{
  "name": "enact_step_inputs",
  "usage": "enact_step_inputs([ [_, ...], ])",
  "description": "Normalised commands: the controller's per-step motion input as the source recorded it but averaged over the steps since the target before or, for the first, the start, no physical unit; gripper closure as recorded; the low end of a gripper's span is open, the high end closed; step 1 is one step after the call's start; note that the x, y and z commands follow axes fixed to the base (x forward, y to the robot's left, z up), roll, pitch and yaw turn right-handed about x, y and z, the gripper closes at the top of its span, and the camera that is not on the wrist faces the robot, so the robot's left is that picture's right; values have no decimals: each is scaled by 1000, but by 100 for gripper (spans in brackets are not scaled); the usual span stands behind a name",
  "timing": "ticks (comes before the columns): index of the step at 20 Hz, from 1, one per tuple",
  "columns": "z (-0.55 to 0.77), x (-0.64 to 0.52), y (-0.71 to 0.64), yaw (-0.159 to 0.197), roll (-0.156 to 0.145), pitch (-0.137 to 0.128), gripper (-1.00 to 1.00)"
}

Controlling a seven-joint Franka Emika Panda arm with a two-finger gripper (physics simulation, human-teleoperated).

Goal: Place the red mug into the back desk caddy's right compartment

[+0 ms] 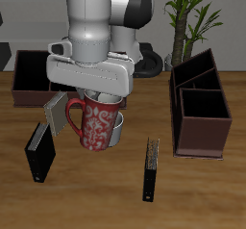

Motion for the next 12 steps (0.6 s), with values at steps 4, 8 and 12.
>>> enact_step_inputs([
  [4,665,-451,-153,-30,-7,-62,100],
  [8,480,-488,-33,12,15,-47,100],
  [12,299,-472,-30,41,-13,-40,100],
])
